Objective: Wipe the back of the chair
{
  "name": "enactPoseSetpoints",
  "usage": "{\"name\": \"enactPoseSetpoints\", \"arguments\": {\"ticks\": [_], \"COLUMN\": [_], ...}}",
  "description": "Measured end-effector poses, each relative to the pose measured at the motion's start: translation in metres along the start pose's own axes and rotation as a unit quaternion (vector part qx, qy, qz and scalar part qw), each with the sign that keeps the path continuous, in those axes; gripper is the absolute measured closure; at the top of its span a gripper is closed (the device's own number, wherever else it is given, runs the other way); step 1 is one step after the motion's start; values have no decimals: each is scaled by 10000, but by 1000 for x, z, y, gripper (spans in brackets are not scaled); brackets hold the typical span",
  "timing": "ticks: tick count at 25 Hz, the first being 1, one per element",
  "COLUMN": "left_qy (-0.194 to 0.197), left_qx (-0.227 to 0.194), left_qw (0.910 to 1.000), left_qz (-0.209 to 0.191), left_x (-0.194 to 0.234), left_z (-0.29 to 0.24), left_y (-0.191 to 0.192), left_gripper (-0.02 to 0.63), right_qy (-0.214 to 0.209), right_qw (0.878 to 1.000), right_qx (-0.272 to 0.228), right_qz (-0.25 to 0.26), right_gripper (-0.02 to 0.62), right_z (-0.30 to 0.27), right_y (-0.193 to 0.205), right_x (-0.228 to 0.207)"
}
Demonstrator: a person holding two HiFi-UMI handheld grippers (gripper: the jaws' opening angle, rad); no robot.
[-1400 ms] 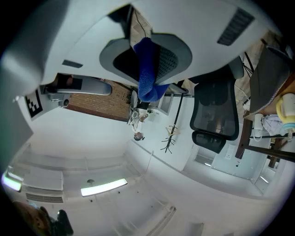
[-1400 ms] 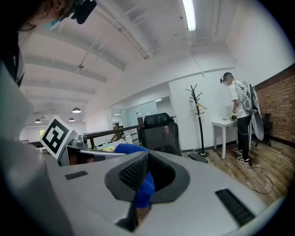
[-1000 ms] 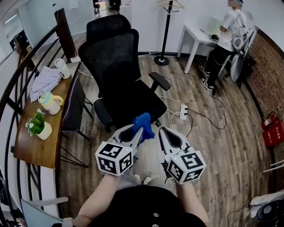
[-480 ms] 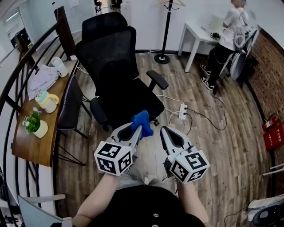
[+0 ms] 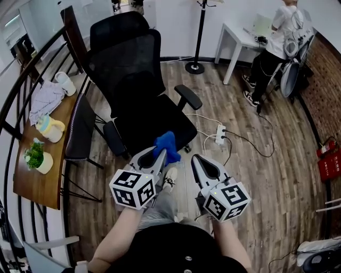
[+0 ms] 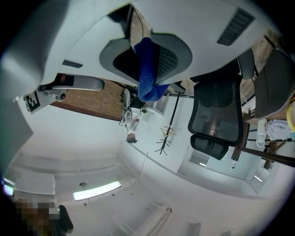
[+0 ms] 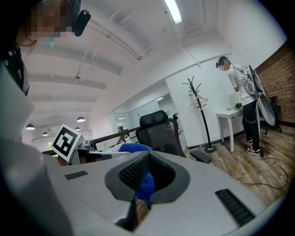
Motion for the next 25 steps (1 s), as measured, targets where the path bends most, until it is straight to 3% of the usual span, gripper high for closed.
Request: {"name": "enactPoseSetpoints", "arguments": {"ticks": [5,13,25], "left_qy": [4,-108,-293], "left_qx": [56,-13,-158], "left_qw": [9999,9998,9989], "left_qz": [151,144,321], "left_x": [34,102,190], "left_z": [-43,-105,-150], "left_y": [-24,-95,-156], "left_gripper": [540,540,540], "right_qy": [-26,-92,-266], "right_qw": [9999,9998,9986], "right_qx": [101,160,371], "right_qz": [85,99,268], "right_gripper": [568,568,567], "right_z": [-45,-137,-255], "right_y": [-25,-83,-142], "right_x": [-30,-76,-108]}}
Point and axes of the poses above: the fingertips, and each gripper's own axes: z backward along the fingers, x to its left, y out of its underside, the point moved 7 cm from there along z, backward along the fingers, and after that the axes turned 11 degrees about x, right-handed, at the moved point
